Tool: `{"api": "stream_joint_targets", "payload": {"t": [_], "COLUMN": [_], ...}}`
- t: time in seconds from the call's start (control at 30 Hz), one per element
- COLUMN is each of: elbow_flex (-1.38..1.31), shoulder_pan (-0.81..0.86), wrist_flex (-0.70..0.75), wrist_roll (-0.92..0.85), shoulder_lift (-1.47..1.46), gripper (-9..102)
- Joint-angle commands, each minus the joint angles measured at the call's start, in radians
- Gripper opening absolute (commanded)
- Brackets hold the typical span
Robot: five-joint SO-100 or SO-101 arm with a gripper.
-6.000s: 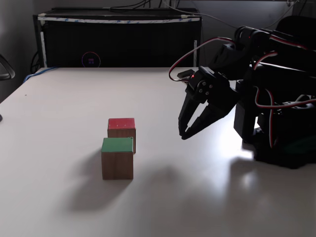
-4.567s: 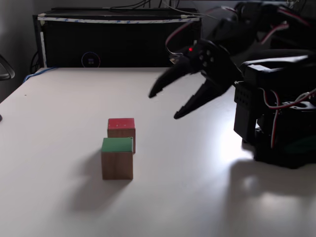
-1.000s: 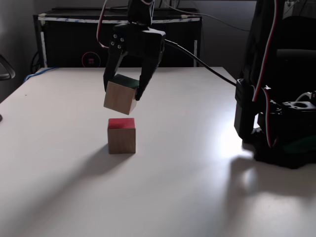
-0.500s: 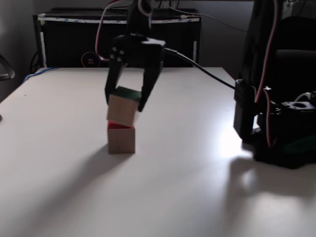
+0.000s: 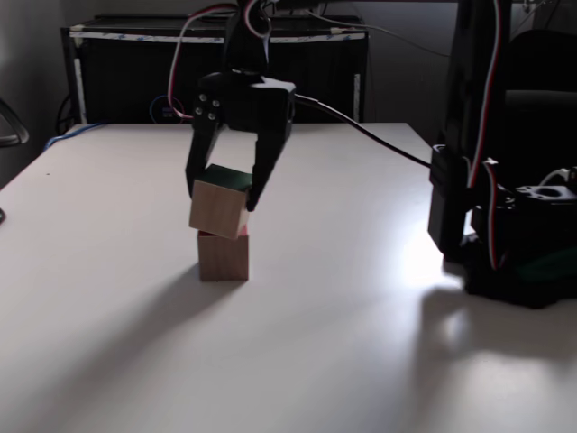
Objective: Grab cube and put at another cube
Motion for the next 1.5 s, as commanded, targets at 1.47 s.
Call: {"api": "stream_joint_targets", "payload": {"t": [1.47], "elbow_flex": [0.451], "shoulder_pan": [-0.087], "wrist_flex": [-0.069], "wrist_roll": [-0.098], "shoulder_lift": [1.071], "gripper": [23]}}
